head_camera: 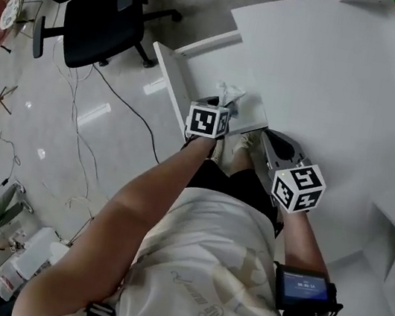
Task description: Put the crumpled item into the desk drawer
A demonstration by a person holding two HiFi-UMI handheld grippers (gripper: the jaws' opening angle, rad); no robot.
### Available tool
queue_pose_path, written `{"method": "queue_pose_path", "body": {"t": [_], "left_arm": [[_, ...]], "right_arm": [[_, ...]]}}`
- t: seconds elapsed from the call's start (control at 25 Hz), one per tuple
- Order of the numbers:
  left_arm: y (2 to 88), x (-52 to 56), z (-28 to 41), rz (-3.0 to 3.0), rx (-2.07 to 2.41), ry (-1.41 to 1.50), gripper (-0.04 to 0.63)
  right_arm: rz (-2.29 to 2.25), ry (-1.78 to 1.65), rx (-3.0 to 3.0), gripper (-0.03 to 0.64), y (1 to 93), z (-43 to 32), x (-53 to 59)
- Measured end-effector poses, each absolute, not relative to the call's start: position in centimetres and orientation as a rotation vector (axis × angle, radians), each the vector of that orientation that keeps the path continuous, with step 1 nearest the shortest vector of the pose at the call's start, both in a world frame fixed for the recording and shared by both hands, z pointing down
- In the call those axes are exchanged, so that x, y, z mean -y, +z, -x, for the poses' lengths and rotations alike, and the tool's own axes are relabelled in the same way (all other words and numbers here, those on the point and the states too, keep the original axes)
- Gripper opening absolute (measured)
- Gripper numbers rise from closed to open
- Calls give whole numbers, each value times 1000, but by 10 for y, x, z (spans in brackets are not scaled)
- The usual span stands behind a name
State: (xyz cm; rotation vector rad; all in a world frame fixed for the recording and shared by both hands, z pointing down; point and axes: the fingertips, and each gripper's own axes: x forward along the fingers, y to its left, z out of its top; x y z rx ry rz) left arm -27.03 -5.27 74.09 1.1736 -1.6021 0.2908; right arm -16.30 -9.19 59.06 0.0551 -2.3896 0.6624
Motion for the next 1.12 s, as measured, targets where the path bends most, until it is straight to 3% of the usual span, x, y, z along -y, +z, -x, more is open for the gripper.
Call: {"method": "queue_pose_path", "body": {"t": [1.12], "left_arm": [[846, 60, 302, -991, 1579, 250, 187]], "right_arm": [[-101, 738, 2290, 23, 615, 159, 111]]}}
